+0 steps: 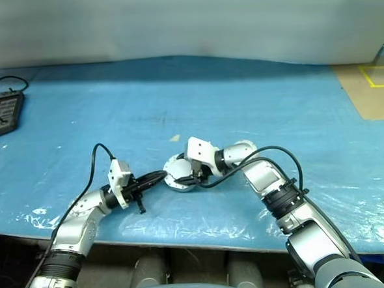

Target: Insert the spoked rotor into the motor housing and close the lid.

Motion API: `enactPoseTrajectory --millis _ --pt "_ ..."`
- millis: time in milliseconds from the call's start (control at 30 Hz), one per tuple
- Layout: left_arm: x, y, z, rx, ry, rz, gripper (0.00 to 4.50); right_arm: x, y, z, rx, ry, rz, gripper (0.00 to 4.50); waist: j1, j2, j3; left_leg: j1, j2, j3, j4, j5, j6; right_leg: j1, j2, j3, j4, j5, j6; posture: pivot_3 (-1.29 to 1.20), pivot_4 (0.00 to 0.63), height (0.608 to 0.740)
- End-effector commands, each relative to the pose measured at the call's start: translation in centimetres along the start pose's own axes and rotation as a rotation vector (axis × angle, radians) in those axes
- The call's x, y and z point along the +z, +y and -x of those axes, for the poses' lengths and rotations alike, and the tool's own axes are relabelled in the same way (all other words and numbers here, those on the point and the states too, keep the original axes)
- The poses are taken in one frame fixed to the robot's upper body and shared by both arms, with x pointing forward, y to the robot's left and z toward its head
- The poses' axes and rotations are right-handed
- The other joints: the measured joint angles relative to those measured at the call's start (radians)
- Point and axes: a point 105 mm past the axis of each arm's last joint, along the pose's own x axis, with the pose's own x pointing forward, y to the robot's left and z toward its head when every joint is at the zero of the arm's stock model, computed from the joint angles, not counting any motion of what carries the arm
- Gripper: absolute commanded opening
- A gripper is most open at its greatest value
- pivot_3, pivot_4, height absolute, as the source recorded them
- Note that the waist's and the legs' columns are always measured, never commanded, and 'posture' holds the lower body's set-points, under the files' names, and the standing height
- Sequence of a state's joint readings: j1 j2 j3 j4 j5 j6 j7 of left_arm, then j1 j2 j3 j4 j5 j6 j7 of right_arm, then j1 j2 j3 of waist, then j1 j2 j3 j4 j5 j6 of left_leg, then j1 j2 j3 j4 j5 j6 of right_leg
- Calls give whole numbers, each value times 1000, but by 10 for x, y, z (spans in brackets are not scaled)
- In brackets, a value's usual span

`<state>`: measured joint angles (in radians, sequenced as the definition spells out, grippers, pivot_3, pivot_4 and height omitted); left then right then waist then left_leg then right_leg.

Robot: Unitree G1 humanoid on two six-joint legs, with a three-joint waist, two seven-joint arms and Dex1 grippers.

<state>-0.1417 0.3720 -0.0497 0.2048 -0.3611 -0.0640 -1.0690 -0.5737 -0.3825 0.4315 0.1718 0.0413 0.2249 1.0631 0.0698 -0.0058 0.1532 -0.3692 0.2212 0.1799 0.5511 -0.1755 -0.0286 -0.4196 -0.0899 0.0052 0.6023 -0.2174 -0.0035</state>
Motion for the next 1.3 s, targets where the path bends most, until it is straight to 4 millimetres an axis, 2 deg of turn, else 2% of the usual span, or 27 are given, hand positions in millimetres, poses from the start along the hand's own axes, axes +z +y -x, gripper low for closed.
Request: enactPoseTrajectory --millis 33,133,167,400,533,600,700,800,933,1100,1300 --pt "-19 -9 4 -26 80 20 27 -22 6 1 8 69 -79 3508 0 0 0 0 0 0 0 0 0 0 0 0 0 0 0 0 150 740" --pt "-17 -10 3 -23 69 21 0 -12 4 3 -2 13 -80 4350 0 0 0 0 0 0 0 0 0 0 0 0 0 0 0 0 150 740" --pt "-17 -9 3 -22 68 22 0 -6 3 5 -1 -20 -84 4465 0 0 0 0 0 0 0 0 0 0 0 0 0 0 0 0 150 740" --pt "-14 -7 5 -15 67 15 0 29 -5 33 -4 -200 -152 4465 1 0 0 -3 0 0 -1 0 0 -1 0 0 -2 2 -5 0 150 740" --pt "-10 -6 4 -13 61 6 0 55 -9 54 6 -378 -285 4465 2 0 0 -4 0 0 -1 0 0 -3 0 -1 -2 2 -5 0 150 740" --pt "-9 -5 2 -10 59 5 0 59 -14 60 -10 -425 -355 4465 2 0 0 -4 0 0 -1 0 0 -3 0 -1 -2 2 -5 0 150 740" --pt "-8 -2 2 -5 54 2 0 55 -24 65 -59 -440 -471 4465 4 0 0 -4 0 0 -1 0 0 -2 0 -1 -2 2 -5 0 150 740" --pt "-9 -1 2 -2 55 -2 0 32 -33 67 -127 -375 -629 4465 3 0 0 -4 -1 0 -1 1 -3 -2 0 -1 -2 2 -5 0 150 740" --pt "-8 1 2 -1 52 -6 0 9 -34 71 -154 -327 -830 4465 4 0 0 -5 -2 0 -1 2 -4 -3 0 -1 -2 2 -5 0 150 740" --pt "-2 0 1 -3 44 -14 0 -2 -24 71 -105 -319 -1014 4465 4 0 0 -5 -1 1 -1 2 -5 -3 0 -2 -2 2 -5 0 150 740" --pt "3 -2 -3 -4 37 -23 0 -8 -1 56 -33 -291 -1152 4465 7 0 0 -5 -1 1 -1 2 -5 -3 0 -2 -2 2 -6 0 150 740"
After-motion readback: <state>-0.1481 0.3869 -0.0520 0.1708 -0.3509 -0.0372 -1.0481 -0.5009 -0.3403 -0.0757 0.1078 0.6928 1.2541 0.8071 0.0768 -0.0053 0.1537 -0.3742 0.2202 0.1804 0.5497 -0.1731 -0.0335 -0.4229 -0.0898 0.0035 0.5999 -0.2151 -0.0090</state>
